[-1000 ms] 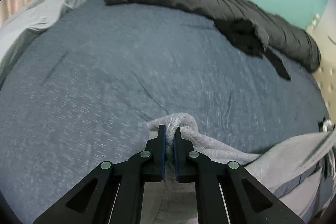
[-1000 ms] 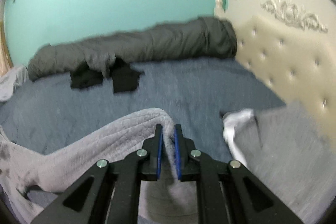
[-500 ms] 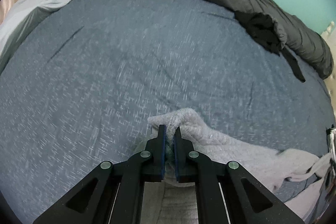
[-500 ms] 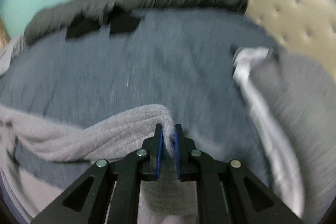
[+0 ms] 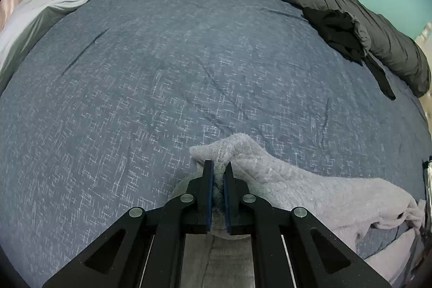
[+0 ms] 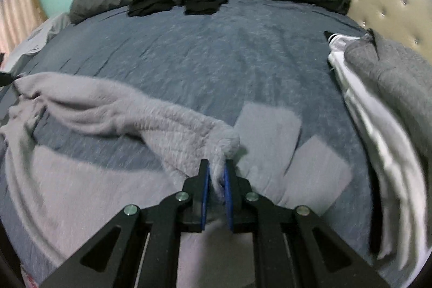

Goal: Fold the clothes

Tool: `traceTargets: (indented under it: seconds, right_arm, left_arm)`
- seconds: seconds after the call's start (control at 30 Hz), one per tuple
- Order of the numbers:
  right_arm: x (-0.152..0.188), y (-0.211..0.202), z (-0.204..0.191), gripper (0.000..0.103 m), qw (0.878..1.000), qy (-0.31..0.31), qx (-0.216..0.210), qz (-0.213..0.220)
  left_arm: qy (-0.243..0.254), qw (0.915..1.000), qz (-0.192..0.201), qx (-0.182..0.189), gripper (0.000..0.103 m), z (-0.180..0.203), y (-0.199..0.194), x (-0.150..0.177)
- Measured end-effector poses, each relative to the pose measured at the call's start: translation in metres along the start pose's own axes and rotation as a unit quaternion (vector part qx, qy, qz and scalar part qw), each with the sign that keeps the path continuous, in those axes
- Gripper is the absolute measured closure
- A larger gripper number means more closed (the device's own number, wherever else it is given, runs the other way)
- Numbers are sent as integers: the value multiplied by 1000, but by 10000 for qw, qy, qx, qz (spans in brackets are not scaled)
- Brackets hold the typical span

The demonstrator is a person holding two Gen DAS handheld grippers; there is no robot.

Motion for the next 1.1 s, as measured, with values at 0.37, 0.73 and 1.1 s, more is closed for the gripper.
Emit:
traceTargets:
  seconds: [0.37, 0.73, 1.1]
  right_arm:
    - [21, -40, -3, 87, 9981, 509, -351, 8]
    - [-46, -35, 19, 72, 9952, 907, 138, 333]
    - [-88, 35, 25, 72, 9936, 796, 550, -574]
  left_arm:
    - [78, 10000, -19, 33, 96, 3, -11, 6]
    - [95, 9999, -21, 28, 96, 3, -7, 8]
    - [217, 9997, -50, 47, 96, 6, -2, 12]
Point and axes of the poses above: each gripper's, at about its wrist camera, not at the fingertips, and y roughly the way its jaws point, z to its right, x to its underside, the point moved 8 cm from there along y, roughly the way its jaws point
